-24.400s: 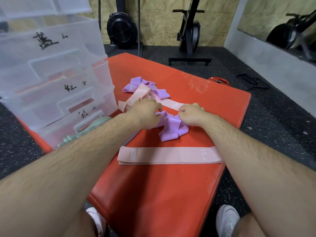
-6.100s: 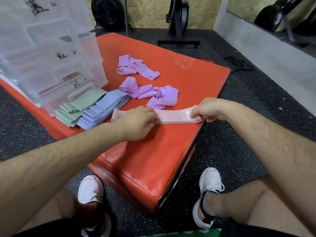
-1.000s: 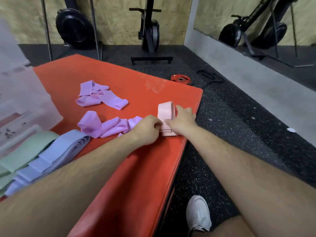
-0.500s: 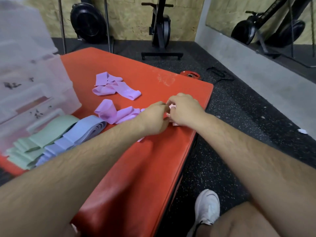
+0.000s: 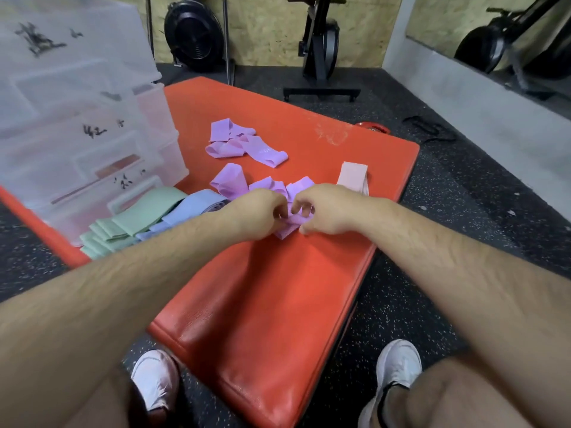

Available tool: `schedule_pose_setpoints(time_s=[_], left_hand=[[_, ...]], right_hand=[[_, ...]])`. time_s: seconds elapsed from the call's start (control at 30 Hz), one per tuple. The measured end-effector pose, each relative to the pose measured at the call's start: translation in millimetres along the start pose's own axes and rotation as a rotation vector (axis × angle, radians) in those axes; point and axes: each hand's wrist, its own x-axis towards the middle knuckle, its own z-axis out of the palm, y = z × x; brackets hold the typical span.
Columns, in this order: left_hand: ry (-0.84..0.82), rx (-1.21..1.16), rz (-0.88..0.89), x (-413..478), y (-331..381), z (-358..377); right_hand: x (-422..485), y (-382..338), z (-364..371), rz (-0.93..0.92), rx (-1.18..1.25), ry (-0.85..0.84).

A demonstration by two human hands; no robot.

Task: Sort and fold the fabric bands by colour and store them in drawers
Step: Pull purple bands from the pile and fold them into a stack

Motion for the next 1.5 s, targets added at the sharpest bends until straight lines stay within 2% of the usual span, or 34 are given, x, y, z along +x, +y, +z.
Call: schedule_pose_setpoints(time_s=[0.1,0.2,0.3,0.37,0.47,0.57,0.63,0.7,0.8,0.87,0.9,1.0,1.07,1.13,1.27,1.37,1.43,1.5], left_hand=[[0.056,-0.042,0.024,-5.7,2.8,-9.0],[0.141,-0.095,-0.031,-9.4,12.0,-28.3],[0.2,-0.397,-0.131,-8.8,16.5,-51.4],[0.234,-0.649,-0.134,-10.4,18.6,-68.8],[0.238,-0.91,-0.063,-20.0,24.8,-91.0],[0.178,-1.042,0.03,-31.5,31.7,-101.3],[0.157,-1.055,0.059,-37.0,34.9,-103.5],[0.173,-1.069,0.058,-38.8,36.3,-104.1],[0.252,-1.133,0.038,-37.0,35.5,-103.6],[0.302,-1.166,0.012,-35.5,33.9,-103.9],[0.313,-1.173,0.003,-34.7,32.2,-103.8],[0.322,-1.191,0.009,-33.8,29.3,-105.6],[0.325,-1.211,0.013,-34.4,29.5,-105.9],[0.323,-1.217,0.013,-35.4,31.0,-105.4],[0.31,-1.088,0.0,-38.1,32.4,-104.9],[0.207,-1.017,-0.07,-38.7,31.6,-103.1],[0.183,-0.846,-0.111,-39.1,31.2,-99.1],[0.249,-0.72,-0.148,-38.1,29.5,-95.2]], right_hand=[[0.5,-0.3,-6.1,-0.029,0.009,0.1],[-4.5,-1.3,-18.9,-0.013,0.19,0.211],[-13.7,-3.9,-39.6,-0.02,0.474,0.341],[-22.4,-8.8,-55.1,-0.05,0.662,0.424],[-36.8,-19.3,-75.1,-0.084,0.895,0.555],[-46.0,-27.2,-86.8,-0.102,1.067,0.604],[-48.8,-29.6,-90.7,-0.11,1.179,0.581],[-46.8,-29.5,-89.7,-0.086,1.154,0.592],[-39.9,-28.2,-79.3,-0.019,0.894,0.757],[-37.7,-27.9,-72.6,-0.041,0.731,0.896],[-37.1,-27.8,-70.3,-0.064,0.693,0.904],[-36.9,-35.0,-66.7,-0.077,0.768,0.683],[-33.0,-37.9,-59.7,-0.088,0.726,0.584],[-26.9,-38.6,-53.7,-0.117,0.728,0.575],[-22.8,-40.1,-56.7,-0.045,0.962,0.606],[-21.8,-39.7,-58.1,-0.013,1.087,0.654],[-23.9,-39.8,-59.2,0.006,1.114,0.666],[-25.5,-39.9,-60.4,0.051,1.123,0.674]])
